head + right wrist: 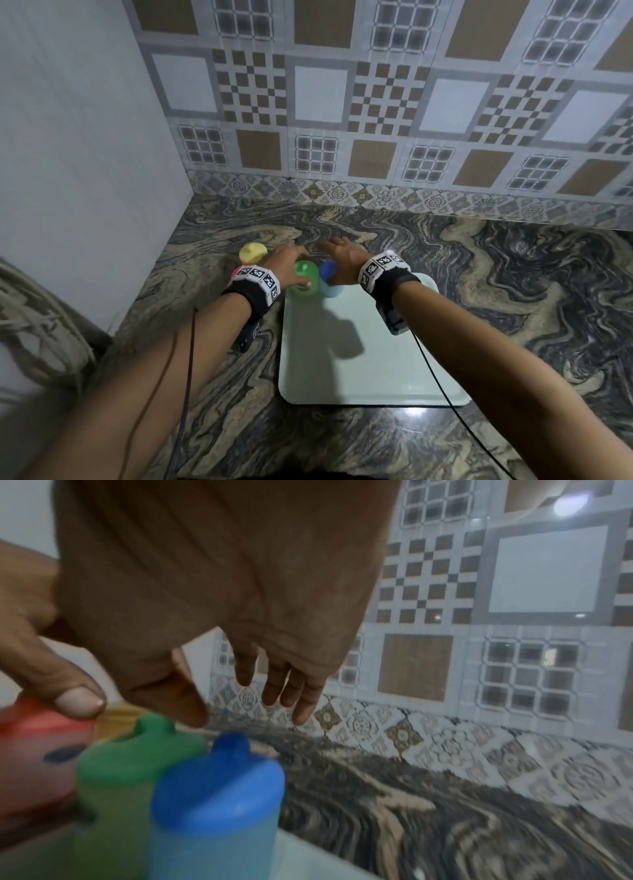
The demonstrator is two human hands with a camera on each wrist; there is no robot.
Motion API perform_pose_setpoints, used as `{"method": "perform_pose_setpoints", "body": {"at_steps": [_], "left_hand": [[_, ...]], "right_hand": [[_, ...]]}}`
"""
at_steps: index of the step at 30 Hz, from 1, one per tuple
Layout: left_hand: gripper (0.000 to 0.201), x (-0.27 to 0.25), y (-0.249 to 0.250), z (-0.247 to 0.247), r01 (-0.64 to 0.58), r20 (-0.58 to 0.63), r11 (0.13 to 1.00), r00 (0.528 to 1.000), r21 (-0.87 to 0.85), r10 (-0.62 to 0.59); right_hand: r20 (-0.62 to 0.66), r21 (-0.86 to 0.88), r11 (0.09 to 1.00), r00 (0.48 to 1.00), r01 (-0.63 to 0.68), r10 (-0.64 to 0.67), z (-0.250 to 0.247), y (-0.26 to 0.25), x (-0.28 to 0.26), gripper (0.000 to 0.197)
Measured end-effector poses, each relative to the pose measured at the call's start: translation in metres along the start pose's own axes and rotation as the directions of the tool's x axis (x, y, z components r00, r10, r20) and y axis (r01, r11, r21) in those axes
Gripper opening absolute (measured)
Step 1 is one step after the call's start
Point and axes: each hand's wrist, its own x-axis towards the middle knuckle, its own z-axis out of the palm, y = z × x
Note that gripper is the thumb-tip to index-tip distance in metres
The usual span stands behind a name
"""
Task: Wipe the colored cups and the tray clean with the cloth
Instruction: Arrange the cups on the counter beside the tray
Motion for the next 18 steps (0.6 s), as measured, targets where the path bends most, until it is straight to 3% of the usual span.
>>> {"method": "perform_pose_setpoints", "body": {"at_steps": [4, 11, 13, 18], "left_hand": [[0.032, -0.016, -0.015, -0.020, 0.040, -0.150, 0.999, 0.988, -0.007, -0.041], [0.026, -0.055, -0.049, -0.025, 0.393, -0.334, 0.919, 0.863, -0.028, -0.379], [0.029, -0.065, -0.051, -0.020, 0.457, -0.327, 0.889, 0.834, -0.042, -0.444], [0.058, -0.073, -0.052, -0.003, 0.522, -0.235, 0.850, 0.820, -0.067, -0.522]], "right_hand": [[-0.056, -0.025, 0.998, 0.997, 0.058, -0.059, -0.027, -0.011, 0.016, 0.081], [0.049, -0.081, 0.960, 0.964, 0.266, -0.263, -0.038, -0.065, 0.064, 0.073], [0.089, -0.114, 0.936, 0.942, 0.332, -0.323, -0.029, -0.081, 0.080, 0.074], [0.191, -0.208, 0.867, 0.888, 0.454, -0.419, -0.008, -0.108, 0.108, 0.089]]}}
